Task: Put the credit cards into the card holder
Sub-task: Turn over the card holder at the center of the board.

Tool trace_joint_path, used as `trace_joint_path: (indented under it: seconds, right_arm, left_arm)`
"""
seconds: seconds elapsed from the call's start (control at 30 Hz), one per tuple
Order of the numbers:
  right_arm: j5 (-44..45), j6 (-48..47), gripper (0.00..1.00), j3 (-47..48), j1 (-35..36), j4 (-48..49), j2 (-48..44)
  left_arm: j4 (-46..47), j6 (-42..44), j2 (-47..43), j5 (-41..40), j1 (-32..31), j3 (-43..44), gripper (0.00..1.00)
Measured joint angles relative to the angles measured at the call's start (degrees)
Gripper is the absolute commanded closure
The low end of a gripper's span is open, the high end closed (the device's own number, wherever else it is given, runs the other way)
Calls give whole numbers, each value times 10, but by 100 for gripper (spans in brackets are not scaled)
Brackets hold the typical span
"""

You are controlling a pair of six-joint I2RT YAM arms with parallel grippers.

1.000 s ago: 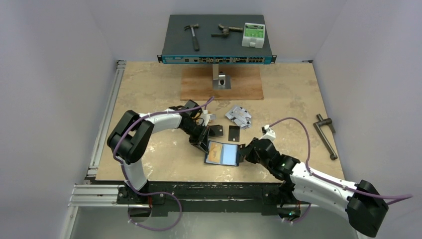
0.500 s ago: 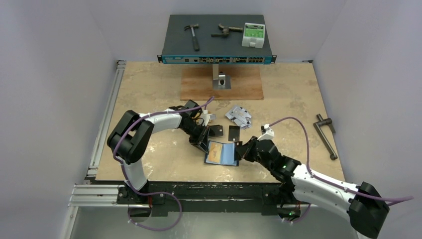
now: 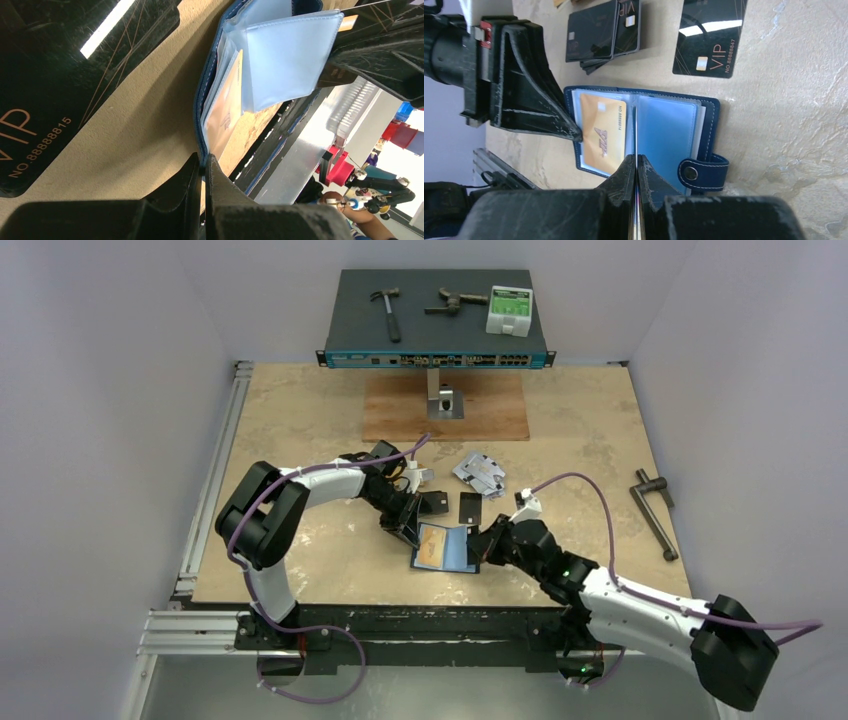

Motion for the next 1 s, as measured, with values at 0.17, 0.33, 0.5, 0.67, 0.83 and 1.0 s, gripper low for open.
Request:
trace_joint_path:
  seconds: [0.17,0.33,0.5,0.67,0.83,1.0]
  right_arm:
    - [-6,-12,100,0,2,-6,-3]
    - [-18,-33,100,16,3,-13,-21]
    - [-45,-54,100,28,3,0,-5]
    - [-83,-69,100,41,3,40,91]
    - [-119,-82,100,56,3,88,165]
    - [-135,-85,100,66,3,127,200]
  left_arm:
    - [-2,0,0,0,0,0,99]
    - [-2,0,0,0,0,0,99]
    - [-5,0,0,-1,0,3,98]
    - [-7,0,0,0,0,4,88]
    - [-2,-1,0,19,12,4,72]
    - [16,-8,0,55,37,2,65]
